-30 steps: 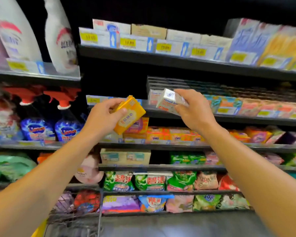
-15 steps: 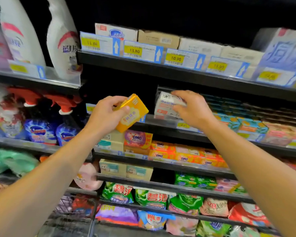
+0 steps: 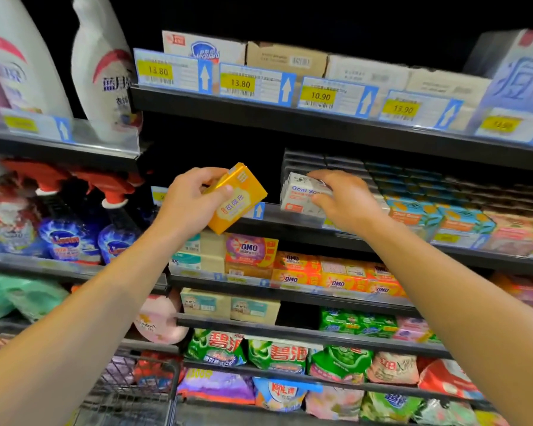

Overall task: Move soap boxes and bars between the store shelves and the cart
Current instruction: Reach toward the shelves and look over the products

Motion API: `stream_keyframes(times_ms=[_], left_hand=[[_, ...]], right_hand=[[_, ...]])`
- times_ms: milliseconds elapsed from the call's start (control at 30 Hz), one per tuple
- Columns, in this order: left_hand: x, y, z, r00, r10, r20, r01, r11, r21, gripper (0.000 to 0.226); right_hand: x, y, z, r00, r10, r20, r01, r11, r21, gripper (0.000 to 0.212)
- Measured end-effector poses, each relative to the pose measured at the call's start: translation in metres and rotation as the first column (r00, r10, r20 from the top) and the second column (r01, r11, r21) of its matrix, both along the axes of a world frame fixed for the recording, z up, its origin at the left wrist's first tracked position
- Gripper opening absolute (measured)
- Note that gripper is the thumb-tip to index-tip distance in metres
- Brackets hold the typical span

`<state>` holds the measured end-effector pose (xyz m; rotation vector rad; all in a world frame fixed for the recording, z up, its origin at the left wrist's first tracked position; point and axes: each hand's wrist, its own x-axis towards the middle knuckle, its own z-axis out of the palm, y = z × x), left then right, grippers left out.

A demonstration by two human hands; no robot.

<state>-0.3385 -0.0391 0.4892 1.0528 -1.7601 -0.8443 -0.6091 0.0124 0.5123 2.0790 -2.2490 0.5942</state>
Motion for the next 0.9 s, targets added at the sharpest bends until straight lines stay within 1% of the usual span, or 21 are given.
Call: stream_keyframes(times_ms=[133, 267, 300, 400, 533, 600, 700, 767, 833, 900], left_hand=[[0.000, -0.001, -0.002, 1.000, -0.020, -0.009, 0.020, 1.000, 0.003, 0.038], [-0.002, 0.000, -0.003, 0.999, -0.034, 0.001, 0.034, 0.999, -0.002, 0.039], [-0.002, 0.000, -0.004, 0.999, -0.035, 0.002, 0.035, 0.999, -0.005, 0.039], [-0.003, 0.001, -0.005, 1.000, -0.029, 0.006, 0.029, 1.000, -0.008, 0.038], [-0.004, 0.002, -0.005, 0.999, -0.023, 0.040, 0.025, 0.999, -0.046, 0.038], [-0.006, 0.002, -0.002, 0.997, -0.012, 0.076, 0.019, 0.995, -0.097, 0.039], [-0.010, 0.000, 0.010, 0.987, 0.040, 0.159, 0.001, 0.969, -0.248, 0.040], [-0.017, -0.006, 0.019, 0.980, 0.080, 0.181, -0.015, 0.942, -0.335, 0.040], [-0.028, -0.017, 0.025, 0.968, 0.106, 0.229, -0.013, 0.928, -0.373, 0.040], [-0.038, -0.033, 0.024, 0.934, 0.142, 0.329, -0.013, 0.930, -0.367, 0.041]], right_hand=[[0.002, 0.006, -0.011, 0.996, 0.000, -0.092, -0.002, 1.000, -0.027, 0.050], [0.011, 0.014, -0.033, 0.966, -0.039, -0.257, -0.004, 0.987, -0.163, 0.049], [0.013, 0.016, -0.041, 0.961, -0.052, -0.271, 0.001, 0.983, -0.185, 0.052], [0.017, 0.019, -0.057, 0.959, -0.079, -0.273, 0.026, 0.981, -0.193, 0.061], [0.021, 0.017, -0.059, 0.952, -0.107, -0.287, 0.045, 0.976, -0.215, 0.066], [0.022, 0.017, -0.059, 0.951, -0.121, -0.286, 0.060, 0.975, -0.214, 0.067], [0.024, 0.017, -0.055, 0.948, -0.130, -0.292, 0.076, 0.978, -0.192, 0.071], [0.025, 0.016, -0.053, 0.948, -0.130, -0.289, 0.080, 0.981, -0.178, 0.071], [0.026, 0.017, -0.051, 0.954, -0.126, -0.274, 0.076, 0.979, -0.187, 0.071], [0.028, 0.020, -0.050, 0.956, -0.115, -0.270, 0.055, 0.974, -0.221, 0.069]])
